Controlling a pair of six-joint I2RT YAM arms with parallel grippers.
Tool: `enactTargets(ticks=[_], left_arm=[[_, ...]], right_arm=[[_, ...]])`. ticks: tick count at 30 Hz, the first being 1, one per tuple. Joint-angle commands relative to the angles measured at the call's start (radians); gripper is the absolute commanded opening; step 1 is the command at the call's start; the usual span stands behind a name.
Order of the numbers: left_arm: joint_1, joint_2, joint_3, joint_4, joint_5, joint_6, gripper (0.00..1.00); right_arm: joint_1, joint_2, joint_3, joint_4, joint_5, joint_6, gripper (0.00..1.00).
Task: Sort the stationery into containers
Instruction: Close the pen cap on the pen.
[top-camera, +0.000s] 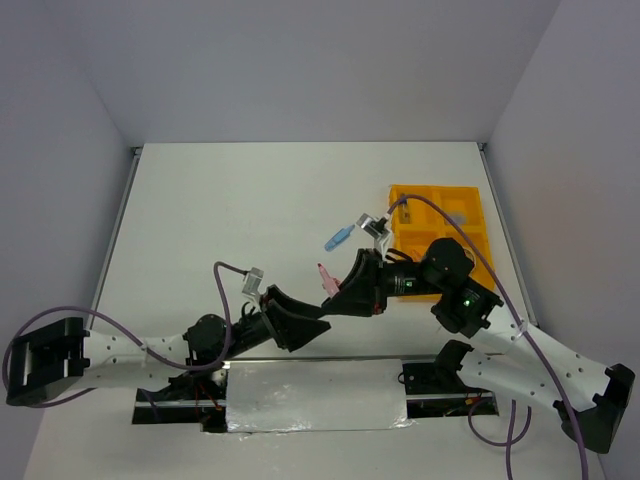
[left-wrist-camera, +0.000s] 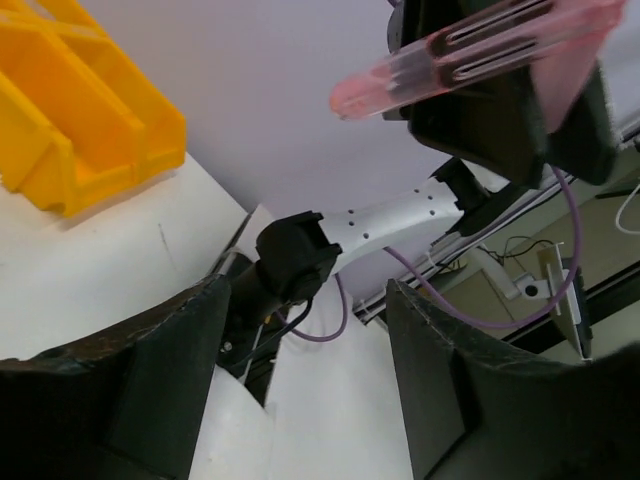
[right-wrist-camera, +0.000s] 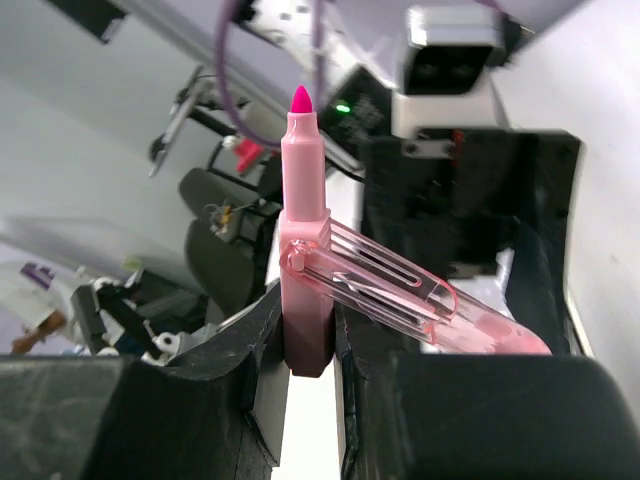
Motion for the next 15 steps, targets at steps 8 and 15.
enactTargets(ticks=[8,15], left_arm=[[0.001,0.078,0.202,0.001,0.002,-0.009,0.51],[0.002,0.026,0.185,0.012,-0.007,0.05,0.58]], right_arm=[[0.058,0.052,0.0,0.36,-0.088,0.086,0.0],[0.092,0.096,-0.012,0.408,-0.102,0.071,0.0]])
